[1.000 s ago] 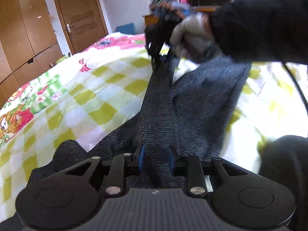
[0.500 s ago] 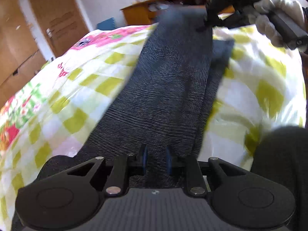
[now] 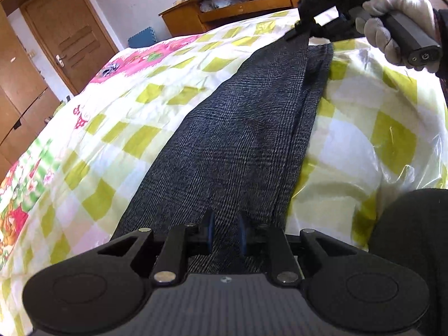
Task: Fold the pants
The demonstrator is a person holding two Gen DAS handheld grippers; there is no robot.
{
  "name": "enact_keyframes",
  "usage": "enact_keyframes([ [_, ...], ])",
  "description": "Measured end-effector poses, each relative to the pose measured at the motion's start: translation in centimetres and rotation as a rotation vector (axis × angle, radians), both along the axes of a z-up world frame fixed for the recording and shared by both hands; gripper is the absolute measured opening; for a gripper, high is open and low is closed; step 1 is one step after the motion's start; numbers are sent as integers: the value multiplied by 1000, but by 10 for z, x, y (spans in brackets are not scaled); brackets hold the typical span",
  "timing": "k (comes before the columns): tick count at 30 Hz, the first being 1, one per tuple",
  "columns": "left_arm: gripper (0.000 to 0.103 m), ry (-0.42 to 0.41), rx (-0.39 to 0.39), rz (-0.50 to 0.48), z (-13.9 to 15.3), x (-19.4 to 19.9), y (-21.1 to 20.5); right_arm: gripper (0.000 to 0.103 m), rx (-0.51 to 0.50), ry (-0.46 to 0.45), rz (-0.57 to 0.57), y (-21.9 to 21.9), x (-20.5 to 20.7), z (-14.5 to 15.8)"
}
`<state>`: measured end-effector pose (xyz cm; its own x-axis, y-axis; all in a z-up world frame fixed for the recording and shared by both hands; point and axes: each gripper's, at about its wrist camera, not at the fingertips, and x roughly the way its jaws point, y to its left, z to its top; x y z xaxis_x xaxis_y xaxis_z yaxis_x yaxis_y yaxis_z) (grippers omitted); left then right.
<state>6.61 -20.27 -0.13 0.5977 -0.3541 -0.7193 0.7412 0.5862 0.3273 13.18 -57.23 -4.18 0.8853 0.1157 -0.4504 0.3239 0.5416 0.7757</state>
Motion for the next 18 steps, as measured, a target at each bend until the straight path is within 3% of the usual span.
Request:
enact_keyframes([
  [5,32,-12,8,-26,2,4,-6,4,-3,-35,-7,-2,-3,5],
  [10,32,-23,-23,-38,7,2,-9,4,-71,-174,-89,-7,-30,17],
  [14,32,-27,11,-52,-6,0,-14,5,-60,38,-84,-18,-21,-23],
  [18,32,-36,26,-63,-6,-2,-15,12,25,5,-66,-26,-22,-27],
])
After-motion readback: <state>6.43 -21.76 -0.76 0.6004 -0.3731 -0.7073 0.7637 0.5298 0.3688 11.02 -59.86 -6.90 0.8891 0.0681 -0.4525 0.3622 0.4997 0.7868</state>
